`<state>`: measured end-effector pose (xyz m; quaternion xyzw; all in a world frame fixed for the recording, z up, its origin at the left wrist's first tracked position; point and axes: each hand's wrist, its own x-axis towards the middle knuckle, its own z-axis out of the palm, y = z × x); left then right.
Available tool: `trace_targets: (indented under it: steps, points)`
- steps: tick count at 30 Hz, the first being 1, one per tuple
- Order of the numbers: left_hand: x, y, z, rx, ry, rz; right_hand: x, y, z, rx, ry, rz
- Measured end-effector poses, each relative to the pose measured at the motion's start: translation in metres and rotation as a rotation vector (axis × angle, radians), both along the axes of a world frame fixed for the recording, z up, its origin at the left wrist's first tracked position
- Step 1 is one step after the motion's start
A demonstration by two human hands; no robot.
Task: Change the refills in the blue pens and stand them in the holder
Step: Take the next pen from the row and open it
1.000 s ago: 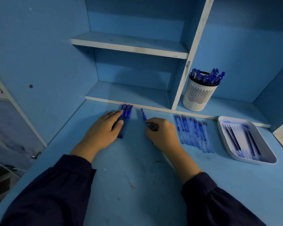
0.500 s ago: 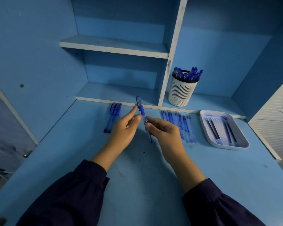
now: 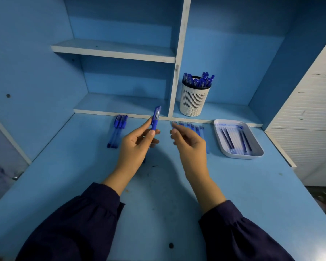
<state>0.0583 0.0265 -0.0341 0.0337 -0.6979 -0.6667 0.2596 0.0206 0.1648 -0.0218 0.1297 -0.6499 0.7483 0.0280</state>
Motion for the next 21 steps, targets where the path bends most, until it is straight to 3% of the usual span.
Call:
trace_targets:
  steps: [5,8,12,21]
  points:
    - [0.006,0.006,-0.006,-0.130,-0.050,-0.103,-0.007,0.011,0.008,-0.124,0.011,0.030]
    - [0.006,0.010,-0.008,-0.168,-0.074,-0.162,-0.010,0.011,0.006,-0.092,0.024,0.026]
    - [0.006,0.012,-0.011,-0.238,-0.055,-0.151,-0.012,0.010,0.002,-0.027,0.056,-0.025]
    - [0.001,0.006,-0.019,-0.290,0.012,-0.140,-0.008,0.002,-0.002,-0.106,0.051,-0.012]
